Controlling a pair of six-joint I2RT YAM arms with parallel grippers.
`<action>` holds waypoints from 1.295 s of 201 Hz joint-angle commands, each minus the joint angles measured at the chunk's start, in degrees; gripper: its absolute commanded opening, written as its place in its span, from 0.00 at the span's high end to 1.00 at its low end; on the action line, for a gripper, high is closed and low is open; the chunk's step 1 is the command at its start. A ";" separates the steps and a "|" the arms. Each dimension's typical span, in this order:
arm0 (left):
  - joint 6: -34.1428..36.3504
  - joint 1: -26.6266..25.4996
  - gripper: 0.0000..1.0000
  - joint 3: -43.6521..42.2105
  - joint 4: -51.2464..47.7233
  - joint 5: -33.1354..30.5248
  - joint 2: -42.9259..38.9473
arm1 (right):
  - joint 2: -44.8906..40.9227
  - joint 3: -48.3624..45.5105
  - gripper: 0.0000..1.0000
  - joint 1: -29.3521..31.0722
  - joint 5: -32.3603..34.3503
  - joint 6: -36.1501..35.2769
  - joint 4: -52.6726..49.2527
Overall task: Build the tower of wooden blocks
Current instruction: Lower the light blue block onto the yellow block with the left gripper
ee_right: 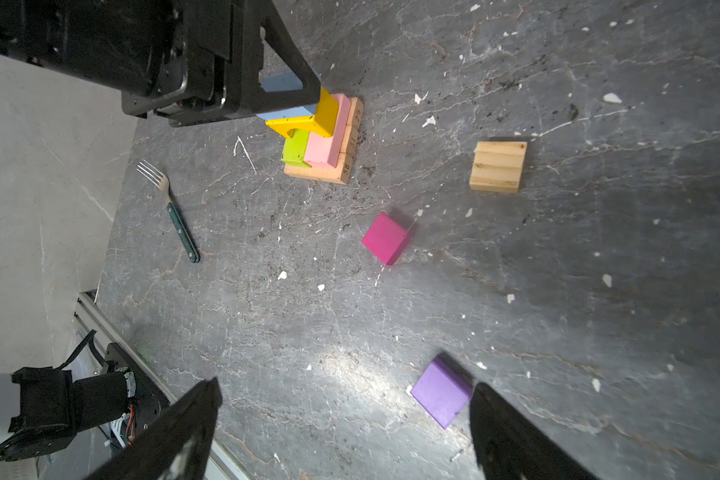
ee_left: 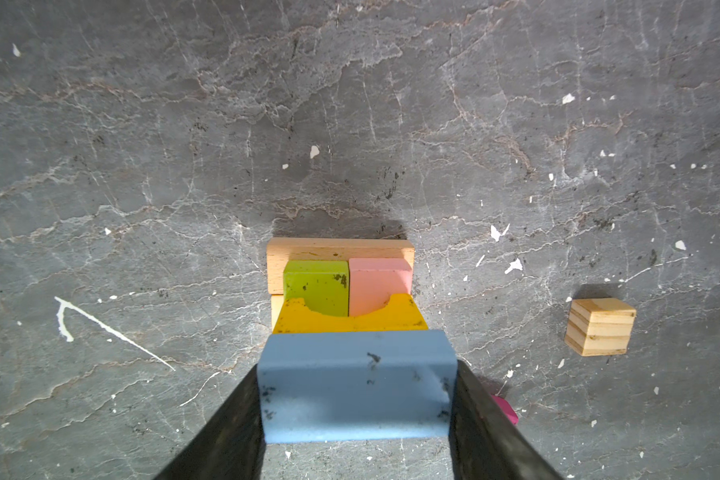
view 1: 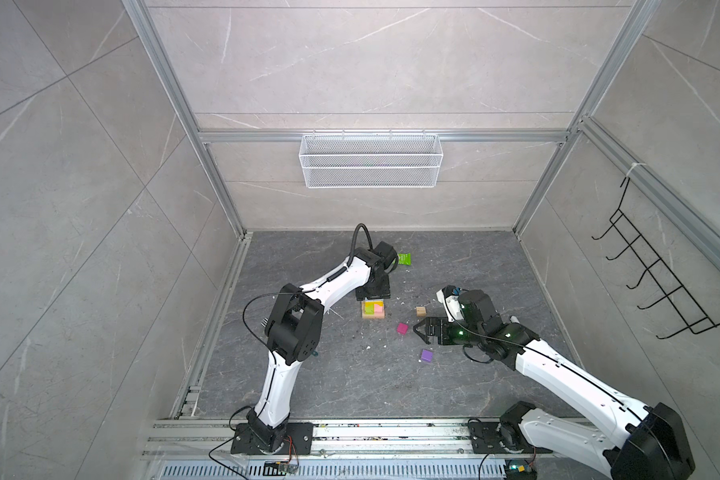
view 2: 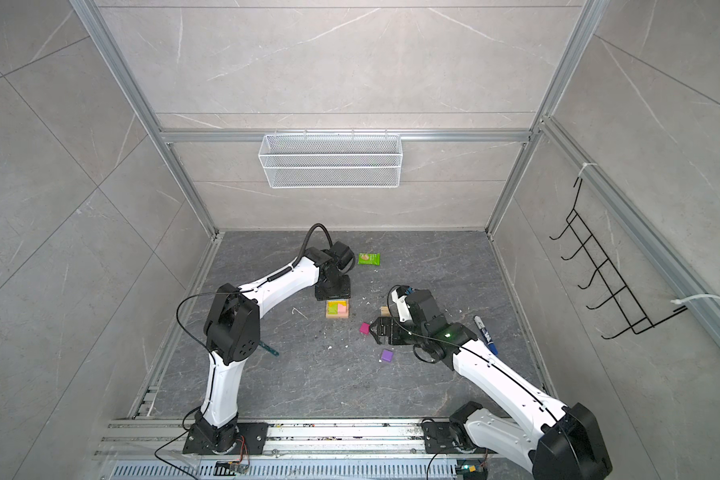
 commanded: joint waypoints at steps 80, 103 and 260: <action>0.21 -0.02 0.89 2.09 -2.13 -1.03 0.18 | -0.01 -0.39 0.06 -0.20 -0.79 0.87 0.49; 0.27 -0.03 0.83 2.14 -2.04 -0.54 0.43 | -0.02 -0.53 0.06 -0.15 -0.69 0.81 0.39; 1.08 -0.05 0.46 2.80 -2.41 -0.45 1.41 | 0.42 -0.87 0.06 -0.20 -1.22 0.68 0.56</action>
